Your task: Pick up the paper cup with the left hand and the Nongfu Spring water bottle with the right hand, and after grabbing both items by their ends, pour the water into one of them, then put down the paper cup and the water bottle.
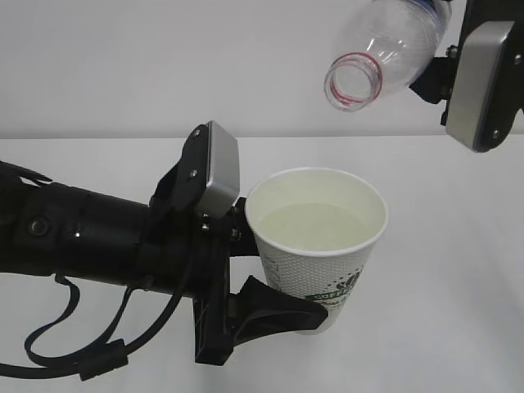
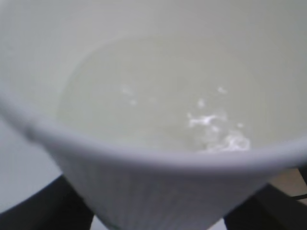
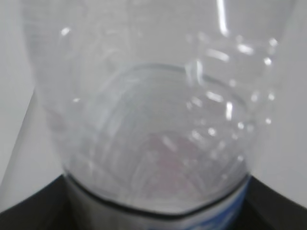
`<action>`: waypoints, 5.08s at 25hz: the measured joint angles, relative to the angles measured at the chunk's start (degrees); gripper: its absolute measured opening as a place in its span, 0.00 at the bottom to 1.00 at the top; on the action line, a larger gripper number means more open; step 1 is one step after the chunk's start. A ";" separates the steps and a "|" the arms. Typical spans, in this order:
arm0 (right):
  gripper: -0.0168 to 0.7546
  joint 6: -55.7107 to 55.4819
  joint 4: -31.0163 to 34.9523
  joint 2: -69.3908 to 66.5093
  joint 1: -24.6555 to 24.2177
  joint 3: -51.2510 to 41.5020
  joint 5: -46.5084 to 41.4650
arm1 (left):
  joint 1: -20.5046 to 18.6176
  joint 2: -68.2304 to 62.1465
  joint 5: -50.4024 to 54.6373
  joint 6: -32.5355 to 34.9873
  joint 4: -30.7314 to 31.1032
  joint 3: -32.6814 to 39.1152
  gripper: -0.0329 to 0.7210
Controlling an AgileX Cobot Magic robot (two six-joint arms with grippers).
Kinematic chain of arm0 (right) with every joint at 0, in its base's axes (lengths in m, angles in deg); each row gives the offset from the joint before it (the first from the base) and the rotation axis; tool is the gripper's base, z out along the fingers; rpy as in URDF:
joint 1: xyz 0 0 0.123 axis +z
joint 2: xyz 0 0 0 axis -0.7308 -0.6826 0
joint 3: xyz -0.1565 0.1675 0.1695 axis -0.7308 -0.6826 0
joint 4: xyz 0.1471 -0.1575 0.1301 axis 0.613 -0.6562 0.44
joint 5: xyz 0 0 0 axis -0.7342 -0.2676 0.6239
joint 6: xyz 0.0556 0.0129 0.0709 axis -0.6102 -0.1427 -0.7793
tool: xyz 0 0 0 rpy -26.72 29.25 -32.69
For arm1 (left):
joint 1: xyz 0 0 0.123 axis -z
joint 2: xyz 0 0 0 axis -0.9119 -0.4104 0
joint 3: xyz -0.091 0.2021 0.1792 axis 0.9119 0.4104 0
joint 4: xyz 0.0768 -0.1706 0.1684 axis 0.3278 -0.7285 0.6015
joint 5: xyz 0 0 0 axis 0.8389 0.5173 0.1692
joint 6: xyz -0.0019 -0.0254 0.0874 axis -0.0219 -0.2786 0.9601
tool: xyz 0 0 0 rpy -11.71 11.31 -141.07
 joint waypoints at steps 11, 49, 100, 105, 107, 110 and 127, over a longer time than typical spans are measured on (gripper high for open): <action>0.65 -5.44 0.00 0.00 0.00 0.00 0.00 | 0.00 0.00 0.00 0.00 0.00 0.00 0.75; 0.65 -31.82 10.19 0.00 0.00 0.00 0.63 | 0.00 0.00 -1.72 0.00 0.00 0.00 0.75; 0.65 -34.12 60.61 0.00 0.00 -5.55 -14.15 | 0.00 0.00 -1.72 0.00 0.00 0.00 0.75; 0.65 -34.12 63.52 0.00 0.00 -8.44 -12.38 | 0.00 0.00 -1.72 0.00 0.00 0.00 0.75; 0.65 -34.12 64.09 0.00 0.00 -9.42 -12.26 | 0.00 0.00 -1.72 0.00 0.00 0.00 0.75; 0.65 -34.12 64.26 0.00 0.00 -11.12 -12.03 | 0.00 0.00 -1.72 0.00 0.00 0.00 0.75; 0.65 -29.51 68.36 0.13 0.00 -18.66 -11.77 | 0.00 0.00 -1.72 0.00 0.00 0.00 0.75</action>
